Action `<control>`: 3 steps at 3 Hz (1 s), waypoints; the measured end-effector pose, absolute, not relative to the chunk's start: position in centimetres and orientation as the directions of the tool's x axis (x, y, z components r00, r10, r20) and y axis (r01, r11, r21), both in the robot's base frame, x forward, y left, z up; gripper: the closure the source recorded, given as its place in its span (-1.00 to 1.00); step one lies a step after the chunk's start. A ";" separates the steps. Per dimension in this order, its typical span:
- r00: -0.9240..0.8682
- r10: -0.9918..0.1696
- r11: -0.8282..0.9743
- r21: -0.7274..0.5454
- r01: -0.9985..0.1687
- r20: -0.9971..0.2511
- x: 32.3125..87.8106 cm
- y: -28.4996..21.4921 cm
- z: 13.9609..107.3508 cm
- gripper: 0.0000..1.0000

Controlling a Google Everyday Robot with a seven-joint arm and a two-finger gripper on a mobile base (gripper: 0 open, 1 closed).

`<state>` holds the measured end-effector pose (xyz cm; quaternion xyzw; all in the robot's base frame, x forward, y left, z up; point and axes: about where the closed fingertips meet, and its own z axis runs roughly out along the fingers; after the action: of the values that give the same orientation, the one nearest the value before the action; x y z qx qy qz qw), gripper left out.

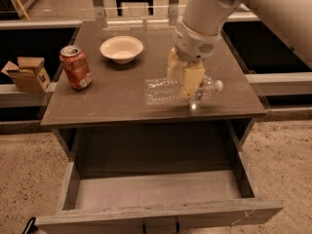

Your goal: Pick water bottle from top drawer and place on counter

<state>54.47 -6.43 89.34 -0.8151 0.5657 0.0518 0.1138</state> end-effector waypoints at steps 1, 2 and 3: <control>0.289 -0.942 -0.267 -0.141 -0.953 -0.172 58.3 -5.8 88.5 1.00; 0.231 -0.962 -0.209 -0.152 -0.966 -0.145 61.9 -5.7 87.8 1.00; 0.194 -0.974 -0.176 -0.146 -0.973 -0.120 64.2 -5.8 86.6 0.62</control>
Offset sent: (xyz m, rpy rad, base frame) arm 0.1142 0.0037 -0.0217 -0.0950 -0.0517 -0.2209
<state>64.24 -5.75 86.63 -0.7668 0.6348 -0.0003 0.0950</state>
